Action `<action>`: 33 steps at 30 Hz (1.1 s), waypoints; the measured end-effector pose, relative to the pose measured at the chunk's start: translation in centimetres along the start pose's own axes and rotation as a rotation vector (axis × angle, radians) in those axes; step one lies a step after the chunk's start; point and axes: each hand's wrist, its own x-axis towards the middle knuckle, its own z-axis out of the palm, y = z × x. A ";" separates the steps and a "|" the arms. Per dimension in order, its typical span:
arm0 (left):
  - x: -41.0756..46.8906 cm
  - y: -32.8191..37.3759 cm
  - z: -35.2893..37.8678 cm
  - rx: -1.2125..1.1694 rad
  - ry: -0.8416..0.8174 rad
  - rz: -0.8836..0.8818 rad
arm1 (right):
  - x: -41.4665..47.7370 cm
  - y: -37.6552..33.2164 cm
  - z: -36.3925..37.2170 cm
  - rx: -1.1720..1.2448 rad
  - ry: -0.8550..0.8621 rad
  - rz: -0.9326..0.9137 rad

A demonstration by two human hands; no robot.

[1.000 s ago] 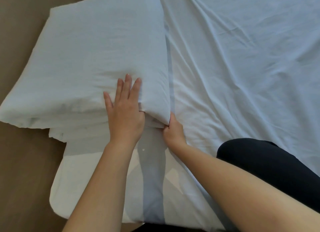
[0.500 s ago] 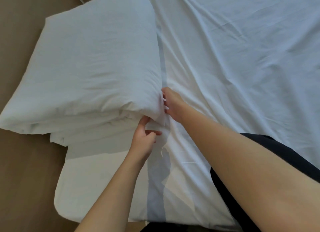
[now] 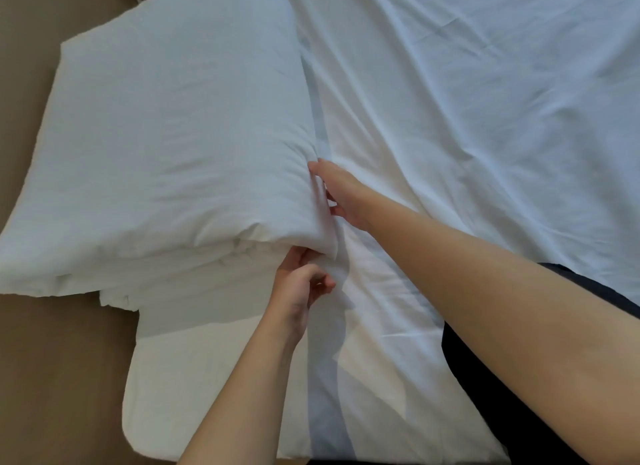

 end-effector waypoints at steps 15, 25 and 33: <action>-1.0 1.2 -0.8 0.521 0.263 0.176 | 0.2 0.8 -0.4 -0.028 -0.027 -0.026; -5.6 5.9 1.2 -0.179 0.232 0.253 | -0.8 1.0 2.8 -0.195 0.023 -0.313; -4.0 7.3 2.1 -0.759 0.043 0.019 | -0.6 1.2 3.5 -0.152 0.080 -0.379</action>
